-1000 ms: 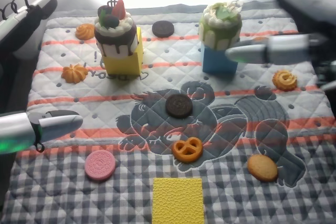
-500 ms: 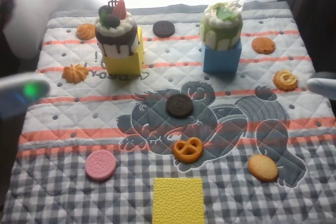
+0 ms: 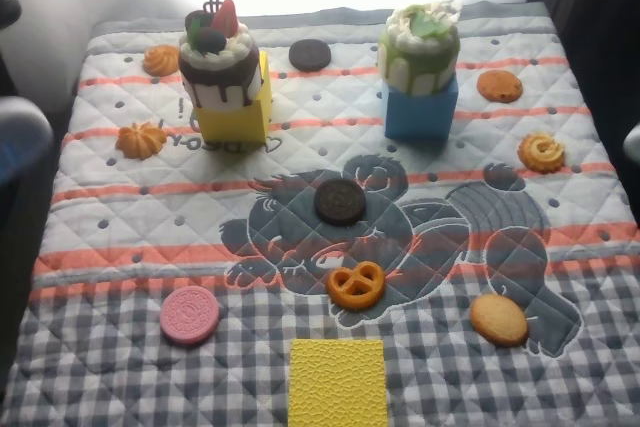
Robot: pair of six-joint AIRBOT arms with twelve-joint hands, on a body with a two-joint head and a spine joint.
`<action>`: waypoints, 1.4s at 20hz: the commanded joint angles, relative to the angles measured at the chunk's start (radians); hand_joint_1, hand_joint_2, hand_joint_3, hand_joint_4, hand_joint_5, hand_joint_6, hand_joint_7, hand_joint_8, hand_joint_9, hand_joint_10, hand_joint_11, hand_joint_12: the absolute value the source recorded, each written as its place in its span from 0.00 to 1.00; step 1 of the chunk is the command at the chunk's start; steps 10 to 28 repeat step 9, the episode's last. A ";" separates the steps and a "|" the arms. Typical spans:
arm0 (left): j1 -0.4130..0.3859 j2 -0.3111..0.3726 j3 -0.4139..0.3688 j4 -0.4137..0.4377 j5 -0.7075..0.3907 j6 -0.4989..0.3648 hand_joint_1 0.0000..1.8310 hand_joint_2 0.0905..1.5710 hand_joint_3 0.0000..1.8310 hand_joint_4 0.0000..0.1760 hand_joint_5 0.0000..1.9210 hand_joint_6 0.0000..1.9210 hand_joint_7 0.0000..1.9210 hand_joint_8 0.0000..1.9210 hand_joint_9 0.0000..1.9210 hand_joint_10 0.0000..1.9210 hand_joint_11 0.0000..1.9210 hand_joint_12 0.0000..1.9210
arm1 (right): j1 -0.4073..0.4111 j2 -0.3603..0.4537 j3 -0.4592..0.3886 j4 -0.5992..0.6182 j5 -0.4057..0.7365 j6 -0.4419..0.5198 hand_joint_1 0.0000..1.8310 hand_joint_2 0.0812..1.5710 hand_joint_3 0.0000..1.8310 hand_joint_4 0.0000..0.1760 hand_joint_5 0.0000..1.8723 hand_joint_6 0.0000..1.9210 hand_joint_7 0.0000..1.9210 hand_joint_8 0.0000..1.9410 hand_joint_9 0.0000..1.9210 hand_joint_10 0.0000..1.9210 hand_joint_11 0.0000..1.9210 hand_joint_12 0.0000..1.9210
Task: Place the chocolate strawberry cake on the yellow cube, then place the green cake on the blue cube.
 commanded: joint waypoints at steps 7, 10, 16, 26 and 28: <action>-0.194 0.007 0.024 0.175 -0.135 0.023 0.02 0.94 0.01 0.94 0.13 0.12 0.12 0.02 0.09 0.02 0.00 0.18 | 0.250 0.014 -0.015 -0.229 0.154 -0.105 0.16 0.62 0.00 0.79 0.10 0.00 0.00 0.00 0.00 0.00 0.00 0.00; -0.215 0.011 0.024 0.178 -0.135 0.008 0.00 0.89 0.00 0.00 0.03 0.01 0.03 0.01 0.03 0.01 0.00 0.23 | 0.251 0.024 -0.026 -0.227 0.155 -0.104 0.19 0.70 0.00 0.17 0.06 0.00 0.00 0.00 0.00 0.00 0.00 0.00; -0.215 0.011 0.024 0.178 -0.135 0.008 0.00 0.89 0.00 0.00 0.03 0.01 0.03 0.01 0.03 0.01 0.00 0.23 | 0.251 0.024 -0.026 -0.227 0.155 -0.104 0.19 0.70 0.00 0.17 0.06 0.00 0.00 0.00 0.00 0.00 0.00 0.00; -0.215 0.011 0.024 0.178 -0.135 0.008 0.00 0.89 0.00 0.00 0.03 0.01 0.03 0.01 0.03 0.01 0.00 0.23 | 0.251 0.024 -0.026 -0.227 0.155 -0.104 0.19 0.70 0.00 0.17 0.06 0.00 0.00 0.00 0.00 0.00 0.00 0.00; -0.215 0.011 0.024 0.178 -0.135 0.008 0.00 0.89 0.00 0.00 0.03 0.01 0.03 0.01 0.03 0.01 0.00 0.23 | 0.251 0.024 -0.026 -0.227 0.155 -0.104 0.19 0.70 0.00 0.17 0.06 0.00 0.00 0.00 0.00 0.00 0.00 0.00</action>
